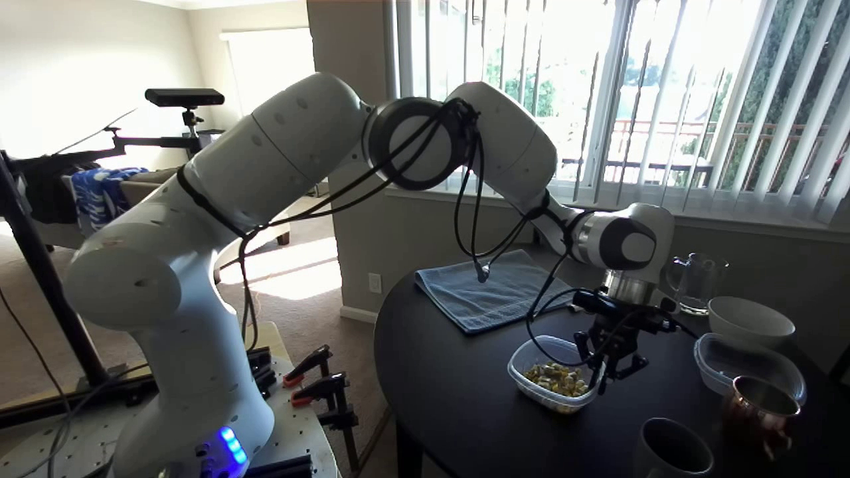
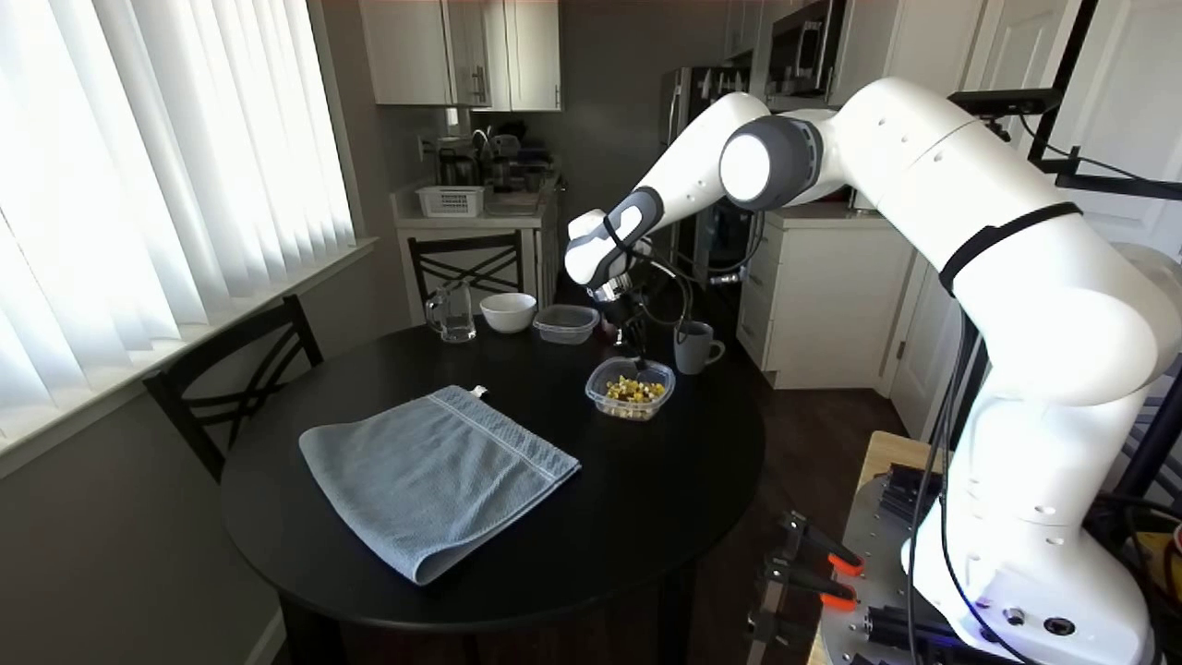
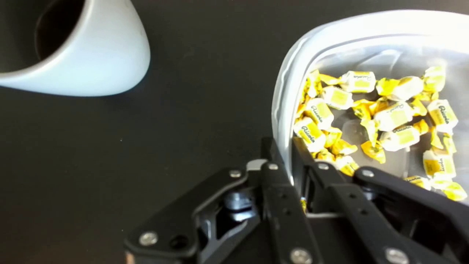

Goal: Pour the contents from the bowl onto the towel

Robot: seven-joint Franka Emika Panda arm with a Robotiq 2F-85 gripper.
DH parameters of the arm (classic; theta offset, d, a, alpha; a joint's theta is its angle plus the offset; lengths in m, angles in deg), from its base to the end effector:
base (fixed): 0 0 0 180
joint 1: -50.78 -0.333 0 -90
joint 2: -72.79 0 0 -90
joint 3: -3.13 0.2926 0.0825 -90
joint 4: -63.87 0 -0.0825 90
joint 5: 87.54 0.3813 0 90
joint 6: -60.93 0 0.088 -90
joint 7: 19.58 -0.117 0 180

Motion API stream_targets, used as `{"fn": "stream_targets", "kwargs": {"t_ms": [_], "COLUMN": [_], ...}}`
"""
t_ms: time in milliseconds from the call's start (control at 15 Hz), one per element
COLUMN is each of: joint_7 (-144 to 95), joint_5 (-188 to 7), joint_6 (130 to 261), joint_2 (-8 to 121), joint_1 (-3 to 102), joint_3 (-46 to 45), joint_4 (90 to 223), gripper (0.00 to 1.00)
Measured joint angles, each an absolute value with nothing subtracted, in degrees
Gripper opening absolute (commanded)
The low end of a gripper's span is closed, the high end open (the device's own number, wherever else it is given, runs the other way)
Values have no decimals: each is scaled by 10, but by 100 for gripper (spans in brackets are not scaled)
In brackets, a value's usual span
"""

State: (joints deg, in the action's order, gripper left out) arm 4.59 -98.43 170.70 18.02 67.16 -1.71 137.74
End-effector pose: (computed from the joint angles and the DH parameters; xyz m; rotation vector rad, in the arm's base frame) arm 0.6350 -0.2521 0.1254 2.9761 0.2537 -0.5957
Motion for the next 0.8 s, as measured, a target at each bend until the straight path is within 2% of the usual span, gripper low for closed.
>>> {"fn": "stream_targets", "kwargs": {"t_ms": [800], "joint_7": [146], "joint_5": [-983], "joint_6": [1634], "joint_2": [251], "joint_1": [686], "joint_3": [-5], "joint_4": [1370], "gripper": [6]}}
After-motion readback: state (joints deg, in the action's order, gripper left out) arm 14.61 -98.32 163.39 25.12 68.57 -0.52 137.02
